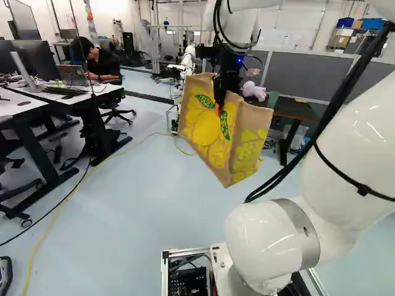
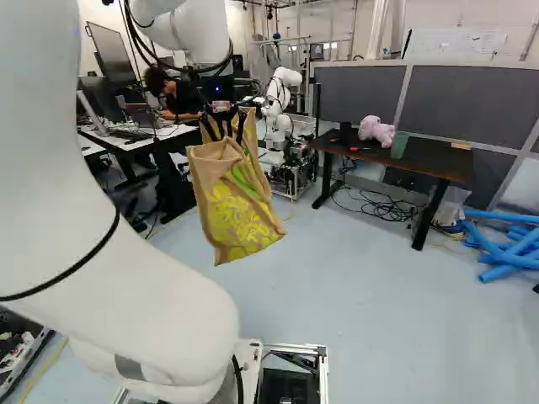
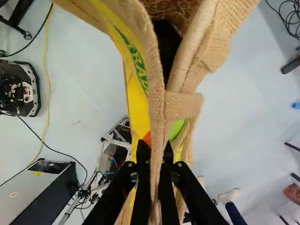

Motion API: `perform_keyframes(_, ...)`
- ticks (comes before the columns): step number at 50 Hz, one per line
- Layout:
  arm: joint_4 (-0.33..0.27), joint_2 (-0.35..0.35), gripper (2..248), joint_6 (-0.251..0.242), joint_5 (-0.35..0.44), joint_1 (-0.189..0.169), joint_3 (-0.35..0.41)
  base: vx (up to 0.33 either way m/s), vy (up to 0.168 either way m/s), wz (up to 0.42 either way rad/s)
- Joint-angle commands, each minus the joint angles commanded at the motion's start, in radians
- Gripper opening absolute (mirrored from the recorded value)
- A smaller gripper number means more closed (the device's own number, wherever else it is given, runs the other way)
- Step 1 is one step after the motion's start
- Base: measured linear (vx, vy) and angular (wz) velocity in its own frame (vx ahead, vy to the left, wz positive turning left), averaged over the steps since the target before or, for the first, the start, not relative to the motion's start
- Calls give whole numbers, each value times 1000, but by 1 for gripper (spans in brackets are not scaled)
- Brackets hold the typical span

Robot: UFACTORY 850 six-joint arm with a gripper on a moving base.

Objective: Pick up the bag on the ground and place it on the table

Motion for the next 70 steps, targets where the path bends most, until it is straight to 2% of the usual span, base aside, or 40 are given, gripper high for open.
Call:
perform_keyframes(27, 0, 0, 22, 0, 0, 0, 0, 35, -48, -228)
perform_keyframes(70, 0, 0, 22, 0, 0, 0, 0, 59, -33, -94)
